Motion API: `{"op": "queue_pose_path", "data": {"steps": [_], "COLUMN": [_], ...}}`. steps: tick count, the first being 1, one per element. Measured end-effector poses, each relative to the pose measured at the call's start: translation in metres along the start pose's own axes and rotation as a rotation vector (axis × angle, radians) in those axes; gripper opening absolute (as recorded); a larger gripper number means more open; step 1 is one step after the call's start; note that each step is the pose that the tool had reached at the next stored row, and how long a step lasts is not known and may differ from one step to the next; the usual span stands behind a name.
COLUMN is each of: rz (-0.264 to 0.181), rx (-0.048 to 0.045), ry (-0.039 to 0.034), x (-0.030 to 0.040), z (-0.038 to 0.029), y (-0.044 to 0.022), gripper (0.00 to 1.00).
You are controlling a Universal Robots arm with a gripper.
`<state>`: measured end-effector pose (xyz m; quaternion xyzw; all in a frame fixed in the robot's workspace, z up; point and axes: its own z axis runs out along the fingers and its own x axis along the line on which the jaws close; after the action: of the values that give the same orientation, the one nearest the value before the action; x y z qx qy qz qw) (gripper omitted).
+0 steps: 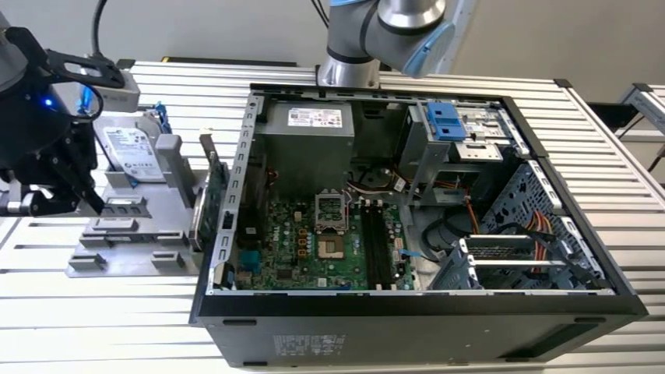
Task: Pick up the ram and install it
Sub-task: 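Pick up the ram and move it above insertion slot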
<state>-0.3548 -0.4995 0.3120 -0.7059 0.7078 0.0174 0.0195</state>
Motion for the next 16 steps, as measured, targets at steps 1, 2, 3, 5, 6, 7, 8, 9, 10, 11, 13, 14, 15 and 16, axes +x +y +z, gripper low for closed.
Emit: {"op": "queue_pose_path", "data": {"steps": [1, 2, 3, 5, 6, 7, 8, 9, 10, 11, 13, 14, 15, 16], "rz": [0.000, 0.000, 0.000, 0.000, 0.000, 0.000, 0.000, 0.000, 0.000, 0.000, 0.000, 0.000, 0.000, 0.000], "rx": [0.0000, 0.0000, 0.0001, 0.0001, 0.0001, 0.0001, 0.0000, 0.0000, 0.0000, 0.0000, 0.0000, 0.0000, 0.0001, 0.0001], "ry": [0.0000, -0.0001, -0.0001, -0.0001, -0.0002, -0.0002, -0.0001, -0.0002, -0.0002, -0.0002, -0.0002, -0.0002, -0.0003, -0.0003], "x": [0.0000, -0.0001, -0.0001, -0.0002, -0.0003, -0.0003, -0.0004, -0.0004, -0.0005, -0.0005, -0.0006, -0.0006, -0.0007, -0.0007], "z": [-0.0008, -0.0016, -0.0024, -0.0042, -0.0051, -0.0060, -0.0070, -0.0078, -0.0087, -0.0095, -0.0112, -0.0120, -0.0129, -0.0137], "y": [0.0000, 0.0000, 0.0000, 0.0000, 0.0000, 0.0000, 0.0000, 0.0000, 0.0000, 0.0000, 0.0000, 0.0000, 0.0000, 0.0000], "gripper": [0.00, 0.00, 0.00, 0.00, 0.00, 0.00, 0.00, 0.00, 0.00, 0.00, 0.00, 0.00, 0.00, 0.00]}}
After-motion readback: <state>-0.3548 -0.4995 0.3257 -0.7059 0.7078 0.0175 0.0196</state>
